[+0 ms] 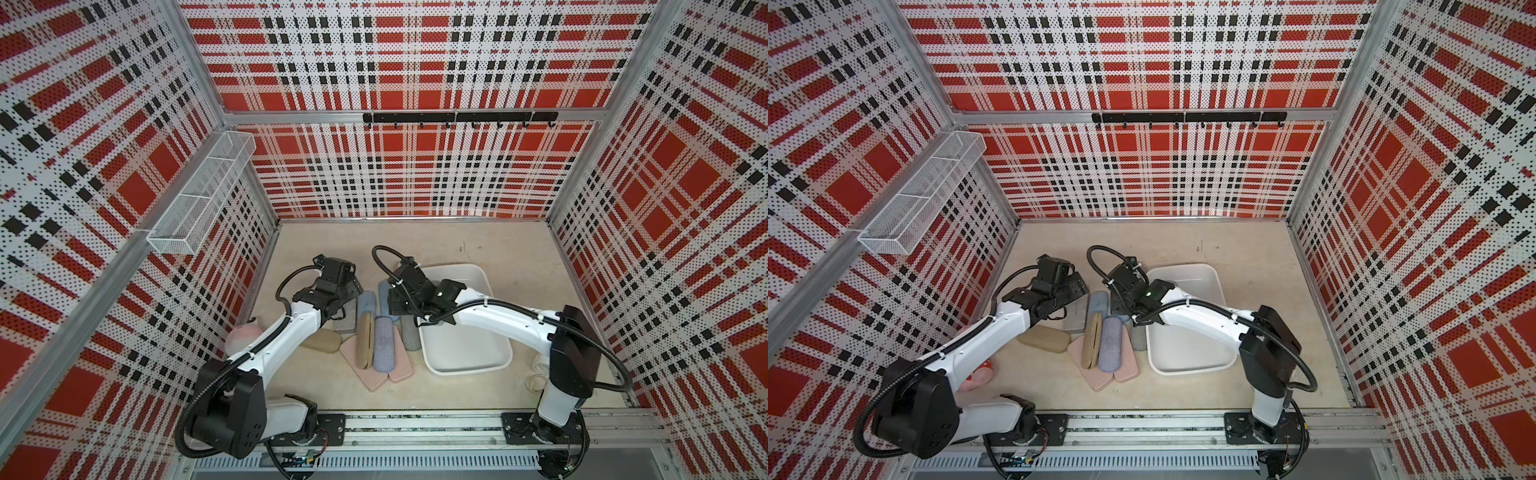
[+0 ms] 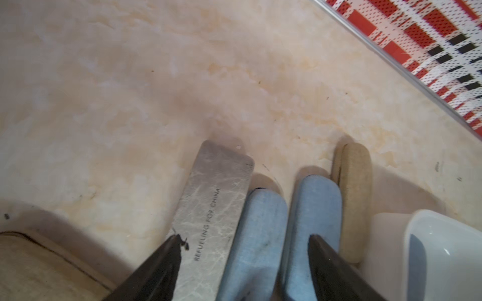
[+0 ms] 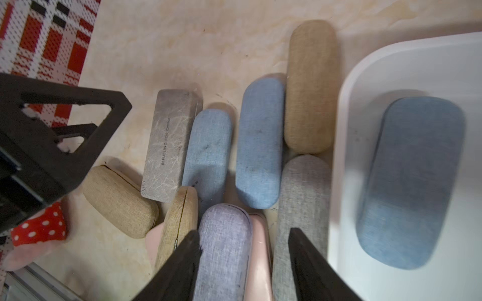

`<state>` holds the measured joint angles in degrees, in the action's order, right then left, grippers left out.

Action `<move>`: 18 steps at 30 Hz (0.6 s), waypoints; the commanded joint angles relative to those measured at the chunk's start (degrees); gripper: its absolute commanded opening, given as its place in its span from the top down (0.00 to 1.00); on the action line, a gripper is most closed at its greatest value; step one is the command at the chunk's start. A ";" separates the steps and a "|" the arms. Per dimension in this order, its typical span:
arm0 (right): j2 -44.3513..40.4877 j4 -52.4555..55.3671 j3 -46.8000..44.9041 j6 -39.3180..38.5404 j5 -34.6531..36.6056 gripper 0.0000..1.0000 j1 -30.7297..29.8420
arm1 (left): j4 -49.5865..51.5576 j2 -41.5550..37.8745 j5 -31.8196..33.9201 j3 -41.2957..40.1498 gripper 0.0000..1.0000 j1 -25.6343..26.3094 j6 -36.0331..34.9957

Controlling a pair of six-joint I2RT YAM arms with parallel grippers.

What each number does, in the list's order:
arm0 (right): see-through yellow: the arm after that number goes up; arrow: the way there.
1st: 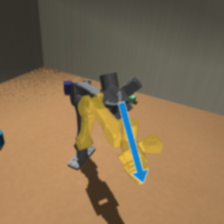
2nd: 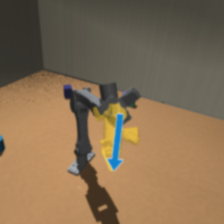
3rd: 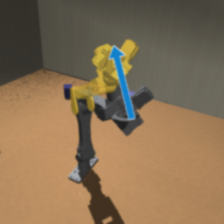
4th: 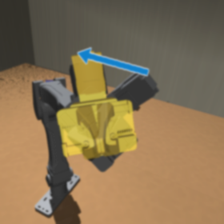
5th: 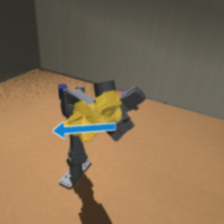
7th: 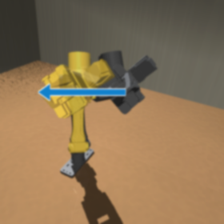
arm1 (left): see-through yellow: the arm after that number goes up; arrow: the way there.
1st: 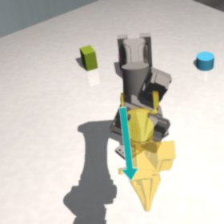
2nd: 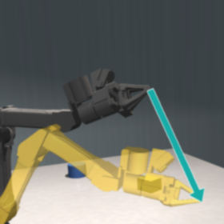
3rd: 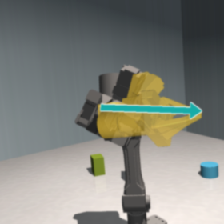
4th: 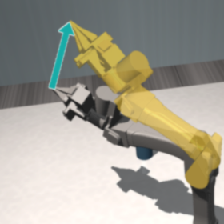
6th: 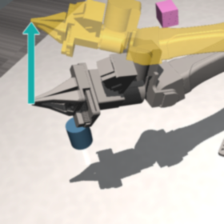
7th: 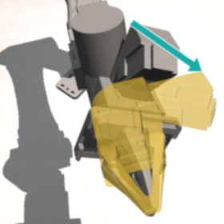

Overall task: Put the glasses cases into the storage boxes
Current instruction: Pick up the glasses case.

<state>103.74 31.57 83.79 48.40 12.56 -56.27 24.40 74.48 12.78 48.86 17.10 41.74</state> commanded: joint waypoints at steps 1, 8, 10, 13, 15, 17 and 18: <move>3.10 -0.46 3.42 -0.09 -2.17 0.43 -0.64 | -0.63 -2.41 -1.26 -2.08 0.20 -2.45 -1.56; 6.85 3.32 6.47 0.33 -3.67 0.41 -3.20 | -1.60 -4.42 -3.67 -5.43 0.19 -10.04 -2.10; 7.33 4.94 6.30 1.12 -3.73 0.41 -3.85 | -1.98 -4.51 -3.86 -5.68 0.19 -10.19 -2.10; 8.24 6.64 6.59 1.21 -3.39 0.41 -5.46 | -2.42 -4.25 -4.23 -5.62 0.20 -10.24 -2.03; 9.03 7.89 7.17 1.55 -3.43 0.41 -6.28 | -2.71 -4.08 -4.25 -5.53 0.19 -10.19 -1.93; 9.41 8.59 7.06 2.45 -3.07 0.40 -6.90 | -3.18 -3.94 -4.62 -5.44 0.20 -10.18 -1.70; 9.46 8.53 6.80 2.80 -3.05 0.39 -7.09 | -3.32 -3.92 -4.71 -5.44 0.19 -10.16 -1.61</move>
<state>112.03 37.39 89.56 49.43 8.97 -62.52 22.74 71.18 9.13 43.51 7.14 40.58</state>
